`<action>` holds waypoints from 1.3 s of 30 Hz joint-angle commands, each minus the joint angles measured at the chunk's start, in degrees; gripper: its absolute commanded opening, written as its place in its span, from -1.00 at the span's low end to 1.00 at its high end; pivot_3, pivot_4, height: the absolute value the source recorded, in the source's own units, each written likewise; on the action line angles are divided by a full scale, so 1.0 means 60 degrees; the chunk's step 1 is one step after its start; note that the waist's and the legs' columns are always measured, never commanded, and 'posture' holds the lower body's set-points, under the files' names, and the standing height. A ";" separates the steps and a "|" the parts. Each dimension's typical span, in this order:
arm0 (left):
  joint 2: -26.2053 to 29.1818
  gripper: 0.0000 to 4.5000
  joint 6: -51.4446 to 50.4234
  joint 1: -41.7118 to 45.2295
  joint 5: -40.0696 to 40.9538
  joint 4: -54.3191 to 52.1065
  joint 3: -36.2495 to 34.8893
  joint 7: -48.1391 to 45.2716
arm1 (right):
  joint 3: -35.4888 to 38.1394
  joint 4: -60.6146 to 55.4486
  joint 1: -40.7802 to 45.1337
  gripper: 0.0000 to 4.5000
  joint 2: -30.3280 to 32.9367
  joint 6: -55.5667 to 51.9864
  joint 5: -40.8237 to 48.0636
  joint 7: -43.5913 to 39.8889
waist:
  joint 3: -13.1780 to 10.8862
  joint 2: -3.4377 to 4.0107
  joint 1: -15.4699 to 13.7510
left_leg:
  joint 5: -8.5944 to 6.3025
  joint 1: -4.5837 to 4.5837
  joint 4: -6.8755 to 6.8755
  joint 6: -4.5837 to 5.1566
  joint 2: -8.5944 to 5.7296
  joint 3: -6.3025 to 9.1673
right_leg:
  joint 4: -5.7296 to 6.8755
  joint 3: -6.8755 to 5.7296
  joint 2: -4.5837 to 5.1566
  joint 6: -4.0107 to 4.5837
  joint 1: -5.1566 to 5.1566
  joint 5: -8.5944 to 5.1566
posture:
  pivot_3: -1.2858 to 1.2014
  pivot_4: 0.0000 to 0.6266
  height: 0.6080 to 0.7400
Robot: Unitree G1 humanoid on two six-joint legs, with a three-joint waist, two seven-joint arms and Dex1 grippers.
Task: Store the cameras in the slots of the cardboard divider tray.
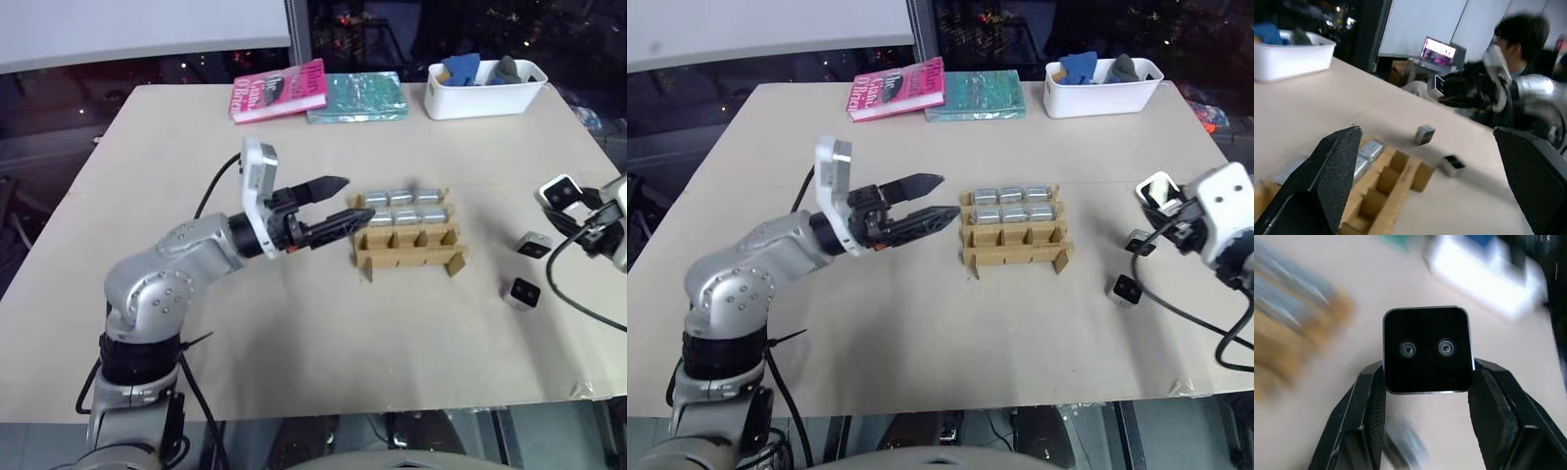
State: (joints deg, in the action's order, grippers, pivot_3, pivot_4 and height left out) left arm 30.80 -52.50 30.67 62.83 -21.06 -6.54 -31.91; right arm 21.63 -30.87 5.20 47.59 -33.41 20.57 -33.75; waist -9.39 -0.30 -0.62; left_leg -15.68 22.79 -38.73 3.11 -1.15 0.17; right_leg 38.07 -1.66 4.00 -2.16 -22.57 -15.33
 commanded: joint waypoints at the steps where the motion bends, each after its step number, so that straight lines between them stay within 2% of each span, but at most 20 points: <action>1: -0.0663 1.00 -0.0986 0.0984 0.1101 0.0781 -0.0099 0.1326 | -0.1599 -0.1493 0.0784 -0.17 -0.0242 0.0667 -0.0676 0.0406 | -0.0001 -0.0001 -0.0010 | 0.0000 0.0002 -0.0006 0.0000 -0.0002 0.0000 | 0.0002 0.0000 -0.0001 -0.0002 0.0000 0.0001 | 0.03 -0.52 1.00; 5: -0.1578 1.00 -0.1584 0.1732 0.2046 0.1593 -0.0199 0.2493 | -0.3228 -0.1790 0.1523 -0.17 -0.0667 0.1151 -0.1560 0.0625 | -0.0005 -0.0009 -0.0040 | 0.0000 0.0017 -0.0047 0.0000 -0.0015 0.0021 | 0.0007 -0.0014 -0.0002 -0.0011 0.0006 0.0006 | 0.03 -0.52 1.00; 7: -0.1871 1.00 -0.1729 0.1911 0.2108 0.1841 -0.0167 0.2964 | -0.3735 -0.1837 0.1786 -0.17 -0.0848 0.1301 -0.1912 0.0692 | -0.0009 -0.0016 -0.0036 | 0.0001 0.0024 -0.0058 -0.0001 -0.0018 0.0027 | 0.0007 -0.0018 0.0003 -0.0012 0.0005 0.0007 | 0.03 -0.52 1.00; 13: -0.2251 1.00 -0.1938 0.1858 0.2447 0.1773 -0.0208 0.3537 | -0.4225 -0.1899 0.2147 -0.17 -0.1362 0.1230 -0.2267 0.0759 | -0.0009 -0.0016 -0.0023 | 0.0004 0.0021 -0.0060 -0.0009 -0.0017 0.0039 | 0.0011 -0.0015 0.0003 -0.0012 0.0002 0.0008 | 0.03 -0.52 1.00; 20: -0.2289 1.00 -0.2105 0.1782 0.2352 0.1837 -0.0033 0.3626 | -0.4437 -0.2053 0.2445 -0.17 -0.1719 0.1043 -0.2494 0.0789 | -0.0009 -0.0016 -0.0033 | 0.0005 0.0019 -0.0061 -0.0012 -0.0021 0.0039 | 0.0013 -0.0013 0.0004 -0.0012 0.0002 0.0008 | 0.03 -0.52 1.00; 23: -0.2323 0.66 -0.2141 0.1800 0.2352 0.1919 -0.0012 0.3573 | -0.4458 -0.2124 0.2540 -0.17 -0.1788 0.0921 -0.2529 0.0776 | -0.0009 -0.0016 -0.0030 | 0.0005 0.0019 -0.0061 -0.0012 -0.0024 0.0040 | 0.0013 -0.0014 0.0005 -0.0012 0.0003 0.0008 | 0.03 -0.52 1.00; 27: -0.2387 -0.15 -0.2154 0.1824 0.2286 0.1988 0.0012 0.3500 | -0.4455 -0.2224 0.2654 -0.17 -0.1885 0.0676 -0.2446 0.0692 | -0.0009 -0.0016 -0.0030 | 0.0005 0.0019 -0.0061 -0.0013 -0.0024 0.0040 | 0.0014 -0.0014 0.0005 -0.0012 0.0002 0.0008 | 0.03 -0.52 1.00; 28: -0.2412 -0.44 -0.2136 0.1850 0.2277 0.2022 -0.0005 0.3500 | -0.4425 -0.2249 0.2672 -0.17 -0.1920 0.0566 -0.2326 0.0637 | -0.0009 -0.0016 -0.0030 | 0.0005 0.0019 -0.0061 -0.0013 -0.0024 0.0041 | 0.0014 -0.0014 0.0005 -0.0012 0.0003 0.0008 | 0.03 -0.52 1.00; 29: -0.2451 -0.50 -0.2119 0.1884 0.2304 0.2079 -0.0044 0.3524 | -0.4348 -0.2282 0.2682 -0.17 -0.1991 0.0446 -0.2142 0.0590 | -0.0009 -0.0016 -0.0025 | 0.0005 0.0019 -0.0061 -0.0014 -0.0024 0.0040 | 0.0014 -0.0014 0.0005 -0.0012 0.0002 0.0008 | 0.03 -0.52 1.00; 30: -0.2461 -0.66 -0.2116 0.1916 0.2303 0.2124 -0.0064 0.3514 | -0.4308 -0.2310 0.2703 0.29 -0.2024 0.0351 -0.2040 0.0568 | -0.0009 -0.0014 -0.0026 | 0.0005 0.0019 -0.0061 -0.0014 -0.0023 0.0040 | 0.0014 -0.0014 0.0004 -0.0012 0.0002 0.0008 | 0.03 -0.52 1.00; 31: -0.2457 -0.66 -0.2121 0.1942 0.2286 0.2149 -0.0069 0.3486 | -0.4292 -0.2334 0.2715 0.45 -0.2038 0.0288 -0.1993 0.0553 | -0.0009 -0.0015 -0.0026 | 0.0005 0.0018 -0.0061 -0.0014 -0.0024 0.0040 | 0.0014 -0.0013 0.0005 -0.0012 0.0003 0.0008 | 0.03 -0.52 1.00; 32: -0.2447 -0.67 -0.2126 0.1960 0.2263 0.2157 -0.0064 0.3442 | -0.4297 -0.2348 0.2725 0.74 -0.2030 0.0261 -0.1987 0.0539 | -0.0009 -0.0015 -0.0025 | 0.0006 0.0018 -0.0061 -0.0014 -0.0024 0.0041 | 0.0015 -0.0013 0.0005 -0.0012 0.0002 0.0008 | 0.03 -0.52 1.00; 33: -0.2431 -0.67 -0.2132 0.1961 0.2259 0.2153 -0.0066 0.3394 | -0.4326 -0.2368 0.2742 0.89 -0.2015 0.0245 -0.2015 0.0536 | -0.0009 -0.0015 -0.0024 | 0.0006 0.0018 -0.0060 -0.0014 -0.0024 0.0041 | 0.0015 -0.0013 0.0005 -0.0012 0.0002 0.0008 | 0.03 -0.52 1.00; 34: -0.2424 -0.67 -0.2113 0.1977 0.2241 0.2166 -0.0078 0.3337 | -0.4369 -0.2399 0.2731 1.00 -0.2006 0.0250 -0.2104 0.0581 | -0.0009 -0.0015 -0.0025 | 0.0006 0.0018 -0.0061 -0.0014 -0.0024 0.0040 | 0.0015 -0.0012 0.0005 -0.0012 0.0002 0.0008 | 0.03 -0.52 1.00; 37: -0.2109 -0.67 -0.1554 0.2048 0.1310 0.2029 0.0162 0.2545 | -0.4180 -0.2586 0.2417 1.00 -0.2067 -0.0061 -0.2125 0.0804 | -0.0009 -0.0015 -0.0026 | 0.0005 0.0018 -0.0061 -0.0014 -0.0026 0.0040 | 0.0015 -0.0013 0.0006 -0.0012 0.0002 0.0008 | 0.03 -0.52 1.00; 39: -0.1656 -0.67 -0.1038 0.2167 0.0378 0.2258 0.0466 0.1618 | -0.3120 -0.2711 0.1796 1.00 -0.2692 -0.0243 -0.0686 0.0648 | -0.0007 -0.0019 -0.0038 | 0.0006 0.0018 -0.0059 -0.0014 -0.0027 0.0041 | 0.0015 -0.0014 0.0004 -0.0011 0.0002 0.0008 | 0.03 -0.52 1.00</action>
State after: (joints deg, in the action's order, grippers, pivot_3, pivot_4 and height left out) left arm 19.16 -62.01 41.76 68.90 -7.04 -4.34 -17.25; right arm -2.62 -44.41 17.90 32.88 -33.82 10.85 -29.69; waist -9.43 -0.42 -0.85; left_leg -15.64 22.90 -39.07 3.01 -1.31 0.44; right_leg 38.15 -1.78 3.99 -2.23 -22.54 -15.28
